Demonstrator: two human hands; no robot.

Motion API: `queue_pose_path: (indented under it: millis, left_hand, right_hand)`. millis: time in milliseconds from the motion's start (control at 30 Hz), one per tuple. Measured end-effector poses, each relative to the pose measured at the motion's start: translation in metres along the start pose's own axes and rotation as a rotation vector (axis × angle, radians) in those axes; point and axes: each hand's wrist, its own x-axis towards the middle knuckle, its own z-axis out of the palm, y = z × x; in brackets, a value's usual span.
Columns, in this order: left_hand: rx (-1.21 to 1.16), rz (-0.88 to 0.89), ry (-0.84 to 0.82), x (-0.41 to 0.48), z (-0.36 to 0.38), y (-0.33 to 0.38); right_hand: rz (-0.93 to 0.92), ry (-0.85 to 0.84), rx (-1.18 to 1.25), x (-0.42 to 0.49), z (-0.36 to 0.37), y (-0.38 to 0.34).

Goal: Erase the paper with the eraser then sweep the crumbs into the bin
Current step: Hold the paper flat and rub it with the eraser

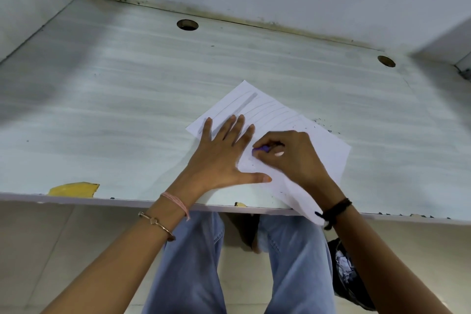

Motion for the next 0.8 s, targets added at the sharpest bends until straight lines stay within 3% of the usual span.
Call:
queue_pose_path:
  millis: [67, 233, 367, 500, 633, 733, 800]
  left_hand:
    - [0.021, 0.007, -0.003, 0.0, 0.001, -0.001]
    - [-0.008, -0.005, 0.01, 0.001, 0.003, -0.002]
    - [0.037, 0.019, 0.0, 0.001, 0.001, -0.002]
    - [-0.022, -0.007, 0.0, 0.0, 0.001, -0.001]
    - [0.037, 0.016, -0.002, 0.001, 0.001, -0.001]
    - [-0.017, -0.007, -0.001, 0.0, 0.0, -0.001]
    - [-0.01, -0.001, 0.004, -0.001, 0.0, 0.0]
  right_hand:
    - [-0.024, -0.092, 0.014, -0.008, 0.005, -0.007]
    - [-0.008, 0.031, 0.015, 0.004, -0.011, 0.004]
    - [-0.056, -0.165, 0.032, -0.008, 0.004, -0.009]
    - [0.0, -0.003, 0.04, 0.006, -0.01, 0.003]
    - [-0.057, -0.193, 0.033, -0.008, 0.002, -0.006]
    - [0.01, -0.021, 0.054, 0.003, -0.011, 0.006]
    - [0.006, -0.042, 0.04, 0.003, -0.013, 0.004]
